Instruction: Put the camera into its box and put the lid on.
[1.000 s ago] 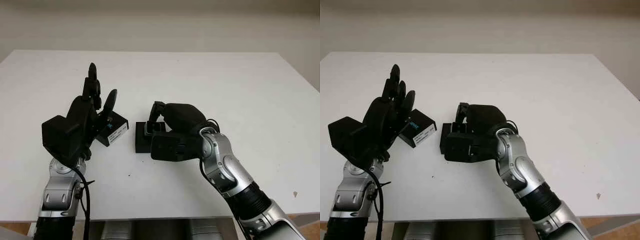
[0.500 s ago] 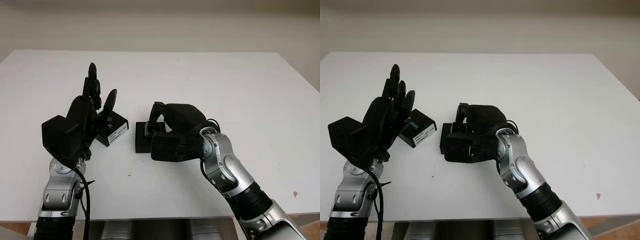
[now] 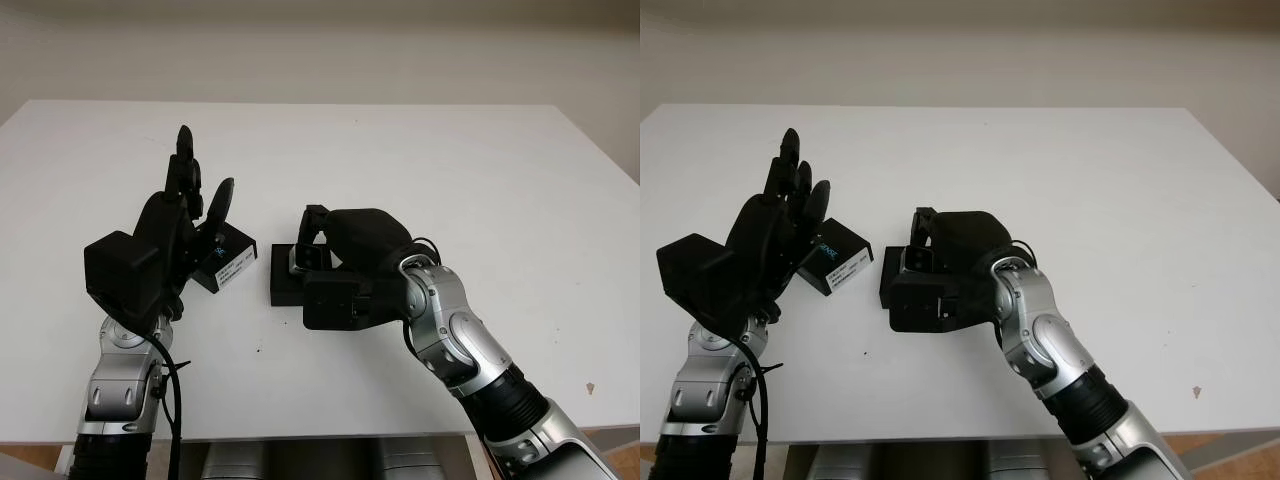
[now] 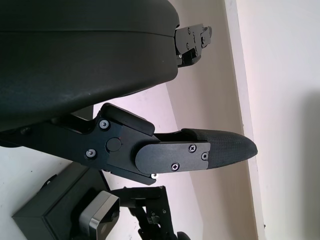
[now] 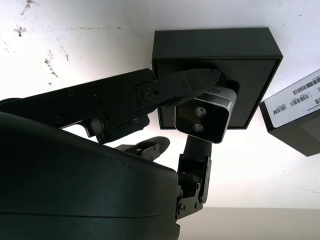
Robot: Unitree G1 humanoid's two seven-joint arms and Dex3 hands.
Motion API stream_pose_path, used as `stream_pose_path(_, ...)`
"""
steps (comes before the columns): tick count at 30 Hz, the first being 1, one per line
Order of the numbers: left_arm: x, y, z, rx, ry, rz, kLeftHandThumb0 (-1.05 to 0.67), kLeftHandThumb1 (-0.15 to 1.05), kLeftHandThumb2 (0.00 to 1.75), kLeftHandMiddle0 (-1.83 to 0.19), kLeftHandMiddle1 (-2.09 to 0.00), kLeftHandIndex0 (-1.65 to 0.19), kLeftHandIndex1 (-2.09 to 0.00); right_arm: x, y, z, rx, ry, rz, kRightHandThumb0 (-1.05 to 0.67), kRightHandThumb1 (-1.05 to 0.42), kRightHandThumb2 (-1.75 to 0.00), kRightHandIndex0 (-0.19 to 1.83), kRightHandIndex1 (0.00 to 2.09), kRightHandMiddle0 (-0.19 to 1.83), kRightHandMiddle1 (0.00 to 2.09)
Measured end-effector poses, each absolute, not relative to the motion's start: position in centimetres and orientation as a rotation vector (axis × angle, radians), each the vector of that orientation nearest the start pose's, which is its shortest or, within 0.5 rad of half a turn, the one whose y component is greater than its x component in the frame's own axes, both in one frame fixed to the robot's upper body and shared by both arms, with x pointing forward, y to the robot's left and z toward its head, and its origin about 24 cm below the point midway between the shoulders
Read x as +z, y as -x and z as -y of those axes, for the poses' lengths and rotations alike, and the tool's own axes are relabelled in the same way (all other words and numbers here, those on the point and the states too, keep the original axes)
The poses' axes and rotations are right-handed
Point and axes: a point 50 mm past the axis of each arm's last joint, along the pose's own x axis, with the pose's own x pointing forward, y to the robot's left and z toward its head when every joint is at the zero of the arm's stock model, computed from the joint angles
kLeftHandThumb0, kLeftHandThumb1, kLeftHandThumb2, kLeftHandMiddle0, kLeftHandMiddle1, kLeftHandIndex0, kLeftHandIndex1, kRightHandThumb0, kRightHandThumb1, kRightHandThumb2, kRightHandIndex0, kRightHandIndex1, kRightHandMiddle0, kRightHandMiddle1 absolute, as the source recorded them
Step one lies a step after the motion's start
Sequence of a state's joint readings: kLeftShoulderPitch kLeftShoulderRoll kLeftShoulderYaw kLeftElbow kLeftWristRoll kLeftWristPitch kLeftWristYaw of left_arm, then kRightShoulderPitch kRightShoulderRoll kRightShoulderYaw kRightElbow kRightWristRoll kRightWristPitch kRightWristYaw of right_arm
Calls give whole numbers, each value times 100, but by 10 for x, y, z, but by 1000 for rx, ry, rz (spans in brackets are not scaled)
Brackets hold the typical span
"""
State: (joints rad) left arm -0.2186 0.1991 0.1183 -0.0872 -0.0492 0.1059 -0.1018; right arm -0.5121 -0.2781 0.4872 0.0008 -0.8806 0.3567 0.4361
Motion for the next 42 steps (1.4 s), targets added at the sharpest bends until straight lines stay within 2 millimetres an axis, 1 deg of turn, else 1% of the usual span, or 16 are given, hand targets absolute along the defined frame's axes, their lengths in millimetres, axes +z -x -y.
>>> stream_pose_path(5, 118, -290, -192, -31, -147, 202, -75, 105, 47, 19, 0, 19, 0, 119, -313, 74, 482, 1323, 74, -44, -105, -7, 49, 6, 15, 209)
stream_pose_path(8, 118, -290, -192, -31, -147, 202, -76, 105, 47, 19, 0, 19, 0, 120, -312, 74, 487, 1353, 91, -48, -104, -8, 52, 7, 15, 209)
stream_pose_path(9, 118, -290, -192, -31, -147, 202, -75, 105, 47, 19, 0, 19, 0, 120, -311, 74, 489, 1375, 98, -52, -105, -8, 51, 7, 8, 200)
stream_pose_path(10, 118, -290, -192, -31, -147, 202, -75, 105, 47, 19, 0, 19, 0, 119, -311, 74, 493, 1396, 103, -53, -105, -8, 50, 7, 4, 193)
stream_pose_path(11, 118, -290, -192, -31, -147, 202, -75, 105, 47, 19, 0, 19, 0, 119, -311, 74, 495, 1416, 108, -59, -103, -7, 47, 5, -5, 180)
stream_pose_path(12, 118, -290, -192, -31, -147, 202, -75, 105, 47, 19, 0, 19, 0, 119, -310, 73, 494, 1437, 114, -61, -103, -6, 44, 4, -9, 170)
stream_pose_path(13, 118, -290, -192, -31, -148, 202, -75, 105, 47, 19, 0, 19, 0, 119, -310, 72, 493, 1454, 119, -63, -102, -6, 42, 3, -11, 154)
stream_pose_path(14, 118, -290, -192, -31, -147, 202, -75, 105, 47, 19, 0, 19, 0, 119, -309, 71, 490, 1472, 124, -66, -101, -5, 38, 2, -9, 127)
stream_pose_path(15, 118, -290, -192, -32, -146, 202, -75, 105, 46, 19, 0, 19, 0, 119, -309, 71, 485, 1489, 130, -67, -101, -5, 36, 2, -6, 116)
stream_pose_path(17, 118, -290, -192, -31, -147, 202, -76, 105, 47, 19, 0, 19, 0, 121, -309, 70, 479, 1509, 139, -69, -100, -5, 28, 3, 1, 85)
stream_pose_path(18, 118, -290, -192, -31, -147, 202, -75, 105, 47, 19, 0, 19, 0, 121, -309, 71, 476, 1521, 142, -69, -100, -5, 27, 3, 3, 79)
stream_pose_path(23, 118, -290, -192, -31, -148, 202, -75, 105, 47, 19, 0, 19, 0, 121, -309, 71, 479, 1539, 145, -71, -98, -5, 23, 2, 6, 71)
stream_pose_path(33, 118, -290, -192, -27, -146, 202, -75, 105, 46, 19, 0, 19, 0, 123, -309, 71, 471, 1544, 164, -71, -96, -5, 15, 0, 3, 66)
stream_pose_path(38, 118, -290, -192, -30, -148, 203, -74, 105, 47, 19, 0, 19, 0, 127, -312, 77, 468, 1484, 136, -70, -97, -6, 8, 2, 6, 40)
stream_pose_path(40, 119, -289, -193, -33, -145, 205, -75, 105, 47, 19, 0, 19, 0, 131, -316, 84, 466, 1418, 98, -67, -97, -5, 8, 4, 10, 30)
stream_pose_path(42, 121, -288, -194, -32, -145, 212, -76, 105, 47, 19, 0, 19, 0, 143, -322, 95, 454, 1318, 56, -66, -96, -5, 8, 4, 12, 25)
